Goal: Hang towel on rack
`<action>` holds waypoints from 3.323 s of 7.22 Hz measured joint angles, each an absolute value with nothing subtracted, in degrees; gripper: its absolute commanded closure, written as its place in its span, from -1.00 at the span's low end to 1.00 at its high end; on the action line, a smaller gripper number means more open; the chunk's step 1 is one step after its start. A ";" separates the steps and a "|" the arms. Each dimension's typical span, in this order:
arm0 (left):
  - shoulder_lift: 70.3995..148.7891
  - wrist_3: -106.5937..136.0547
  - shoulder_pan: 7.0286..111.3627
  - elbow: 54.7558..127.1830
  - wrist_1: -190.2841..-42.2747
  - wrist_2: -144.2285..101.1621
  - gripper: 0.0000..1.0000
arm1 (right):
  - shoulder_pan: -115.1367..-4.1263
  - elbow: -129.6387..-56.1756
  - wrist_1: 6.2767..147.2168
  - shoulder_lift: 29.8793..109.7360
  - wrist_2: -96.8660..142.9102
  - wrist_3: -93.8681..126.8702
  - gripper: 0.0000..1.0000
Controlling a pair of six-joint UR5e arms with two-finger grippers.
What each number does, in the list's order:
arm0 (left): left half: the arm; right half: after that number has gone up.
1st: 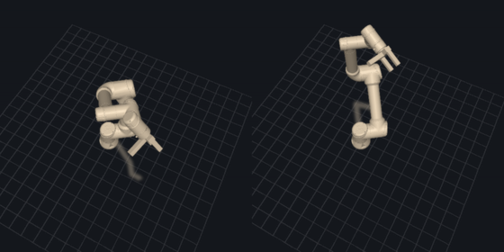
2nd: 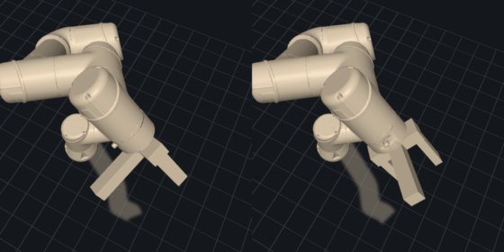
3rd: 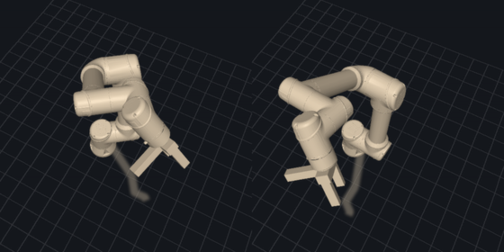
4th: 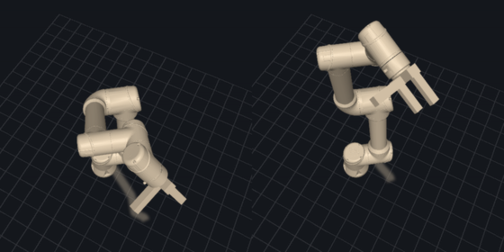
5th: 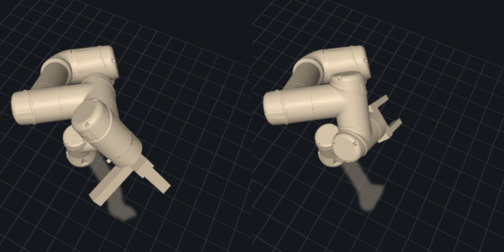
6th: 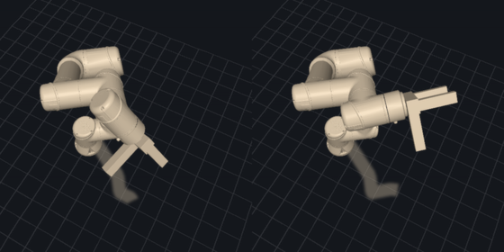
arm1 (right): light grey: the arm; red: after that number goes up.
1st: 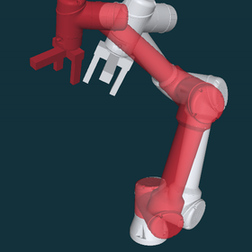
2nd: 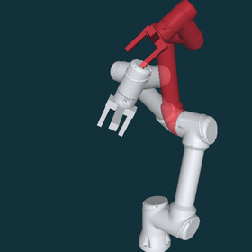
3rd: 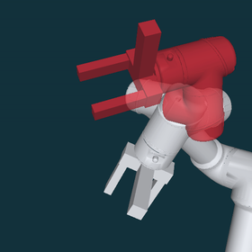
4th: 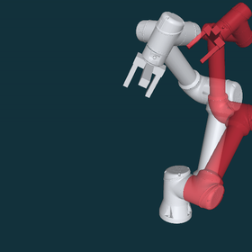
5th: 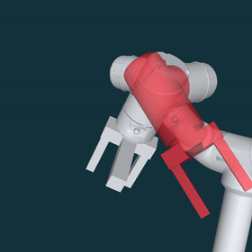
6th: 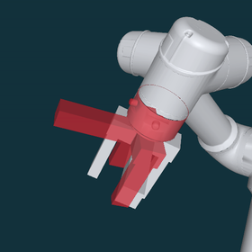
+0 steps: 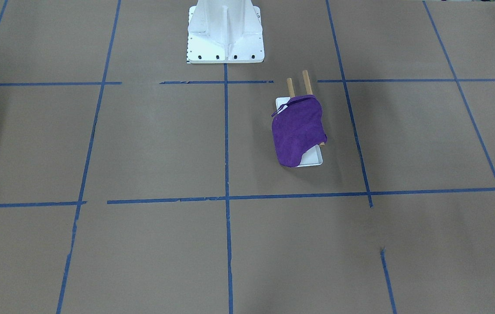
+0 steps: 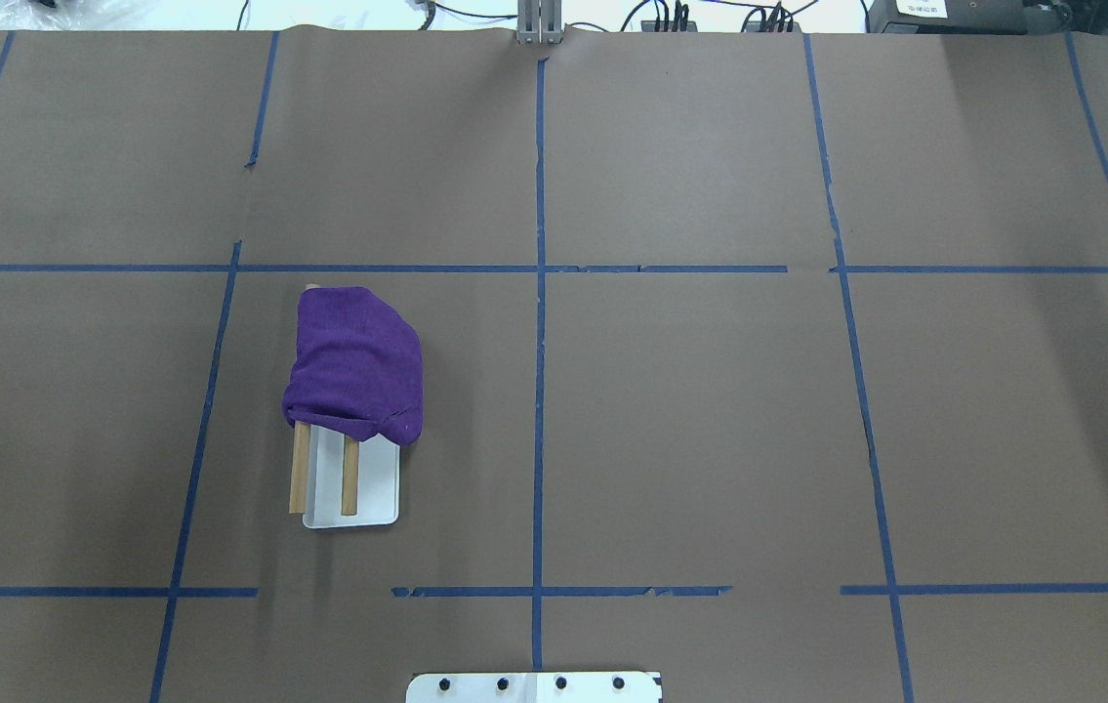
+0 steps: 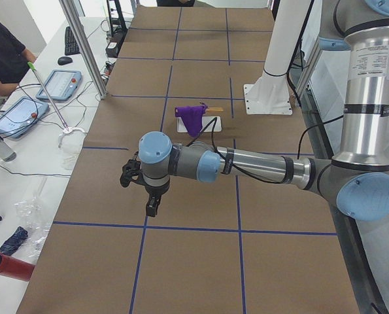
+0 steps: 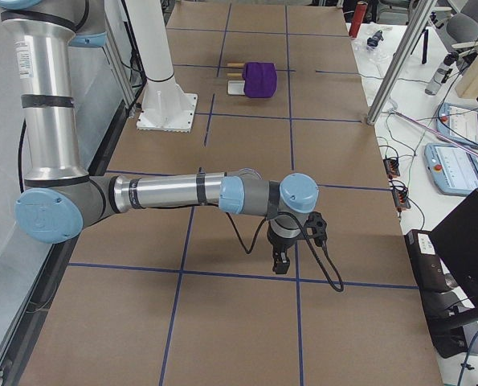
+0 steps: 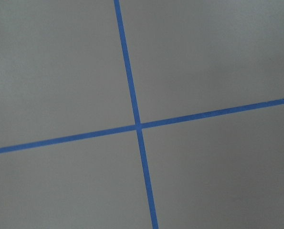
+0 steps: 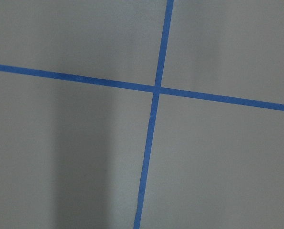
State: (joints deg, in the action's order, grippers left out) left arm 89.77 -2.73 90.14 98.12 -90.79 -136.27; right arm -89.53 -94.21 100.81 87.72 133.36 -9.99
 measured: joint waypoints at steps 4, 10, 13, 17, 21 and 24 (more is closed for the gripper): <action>88.69 -2.75 90.26 99.44 -90.85 -136.66 -1.00 | -89.65 -95.98 100.73 89.09 132.79 -9.36 -1.00; 86.09 0.73 90.24 102.68 -90.28 -136.67 -1.00 | -89.65 -98.32 100.47 92.98 132.32 -8.53 -1.00; 85.97 5.40 89.83 102.23 -90.09 -136.67 -1.00 | -89.65 -100.85 100.60 93.91 132.50 -7.74 -1.00; 85.08 6.45 86.98 103.56 -86.81 -136.24 -1.00 | -89.61 -101.10 100.53 94.46 132.85 -7.70 -1.00; 84.63 6.89 86.52 103.44 -87.08 -136.57 -1.00 | -89.56 -101.32 100.19 94.69 132.95 -7.74 -1.00; 85.50 6.75 86.69 103.78 -86.50 -136.52 -1.00 | -89.56 -101.71 100.06 94.63 132.94 -7.68 -1.00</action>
State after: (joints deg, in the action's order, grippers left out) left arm 85.50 6.75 86.69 103.78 -86.50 -136.52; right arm -89.56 -101.71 100.06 94.63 132.94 -7.68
